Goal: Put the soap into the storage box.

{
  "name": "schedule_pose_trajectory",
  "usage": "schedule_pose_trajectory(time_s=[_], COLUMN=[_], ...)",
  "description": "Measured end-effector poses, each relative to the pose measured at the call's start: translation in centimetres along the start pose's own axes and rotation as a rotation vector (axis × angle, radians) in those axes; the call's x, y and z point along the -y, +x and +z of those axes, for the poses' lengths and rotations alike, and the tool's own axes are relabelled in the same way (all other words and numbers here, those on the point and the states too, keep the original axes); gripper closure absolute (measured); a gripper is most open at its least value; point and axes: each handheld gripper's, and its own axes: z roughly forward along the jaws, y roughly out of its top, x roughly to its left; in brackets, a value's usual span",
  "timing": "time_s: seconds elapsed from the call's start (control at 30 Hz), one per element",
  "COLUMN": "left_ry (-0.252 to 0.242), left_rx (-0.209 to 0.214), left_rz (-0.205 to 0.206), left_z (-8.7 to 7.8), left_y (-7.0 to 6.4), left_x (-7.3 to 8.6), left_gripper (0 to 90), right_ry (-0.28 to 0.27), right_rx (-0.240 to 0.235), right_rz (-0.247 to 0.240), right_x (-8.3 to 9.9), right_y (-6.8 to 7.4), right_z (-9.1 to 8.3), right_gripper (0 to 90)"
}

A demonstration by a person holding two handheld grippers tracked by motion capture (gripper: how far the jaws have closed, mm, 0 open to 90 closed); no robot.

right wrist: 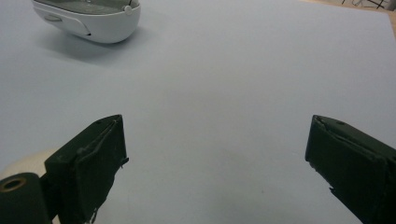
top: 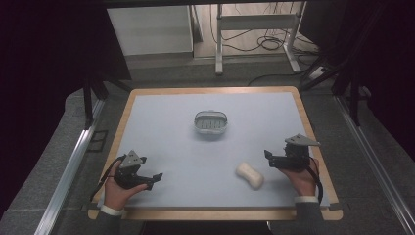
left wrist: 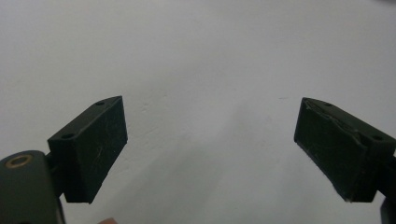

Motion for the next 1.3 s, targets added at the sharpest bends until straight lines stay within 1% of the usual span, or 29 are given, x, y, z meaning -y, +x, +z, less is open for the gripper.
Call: schedule_pose_trajectory(time_s=[0.07,0.1,0.13,0.17,0.2,0.33,0.57,0.73,0.87,0.93,0.97,1.0,1.07,1.13,1.17,1.23,1.3], left_ry=[0.003,0.003,-0.002,-0.002,-0.003,-0.007,-0.001,-0.001,-0.003,-0.005,-0.005,-0.006,-0.011,-0.013,-0.015,-0.015,-0.015], left_rx=[-0.003,-0.003,0.003,0.003,0.004,0.004,0.004,0.005,0.002,-0.003,-0.003,-0.004,-0.008,-0.008,-0.008,-0.008,-0.007], left_rz=[0.001,0.001,-0.001,-0.001,-0.001,-0.003,0.001,0.000,-0.002,-0.006,-0.006,-0.007,-0.012,-0.014,-0.015,-0.015,-0.015], left_z=[0.1,0.1,0.0,0.0,0.0,-0.1,0.0,0.1,-0.1,-0.2,-0.2,-0.3,-0.4,-0.5,-0.5,-0.5,-0.5], left_y=[0.0,0.0,0.0,0.0,0.0,0.0,0.0,0.0,0.0,0.0,0.0,0.1,0.2,0.2,0.2,0.2,0.2], left_x=[0.0,0.0,0.0,0.0,0.0,0.0,0.0,0.0,0.0,0.0,0.0,0.0,0.0,0.0,0.0,0.0,0.0], left_gripper=[10.1,10.1,10.1,10.1,10.1,10.1,10.1,10.1,10.1,10.0,10.0,10.0,9.8,9.8,9.8,9.8,9.8], right_ry=[0.023,0.023,0.042,0.042,0.058,0.068,0.086,0.083,0.082,0.099,0.097,0.097,0.098,0.096,0.100,0.103,0.114], right_rx=[0.010,0.010,0.023,0.023,0.039,0.044,0.062,0.063,0.060,0.042,0.037,0.037,0.011,0.008,-0.007,-0.010,-0.013], right_rz=[0.031,0.031,0.012,0.012,-0.008,0.003,-0.017,-0.012,-0.023,-0.043,-0.048,-0.048,-0.052,-0.053,-0.055,-0.058,-0.079], right_x=[0.1,0.1,0.3,0.3,0.4,0.4,0.5,0.5,0.3,0.1,-0.1,-0.1,-0.4,-0.5,-0.7,-0.8,-1.1], right_y=[-0.2,-0.2,-0.3,-0.3,-0.4,-0.5,-0.8,-0.8,-0.8,-0.6,-0.6,-0.6,-0.5,-0.4,-0.3,-0.3,0.0], right_z=[0.1,0.1,0.1,0.1,0.1,0.1,-0.1,-0.1,-0.5,-0.6,-0.7,-0.7,-0.7,-0.7,-0.6,-0.6,-0.6], right_gripper=[7.6,7.6,8.1,8.1,8.2,8.1,8.2,8.3,10.6,11.7,12.2,12.2,12.3,12.4,14.1,14.7,15.2])
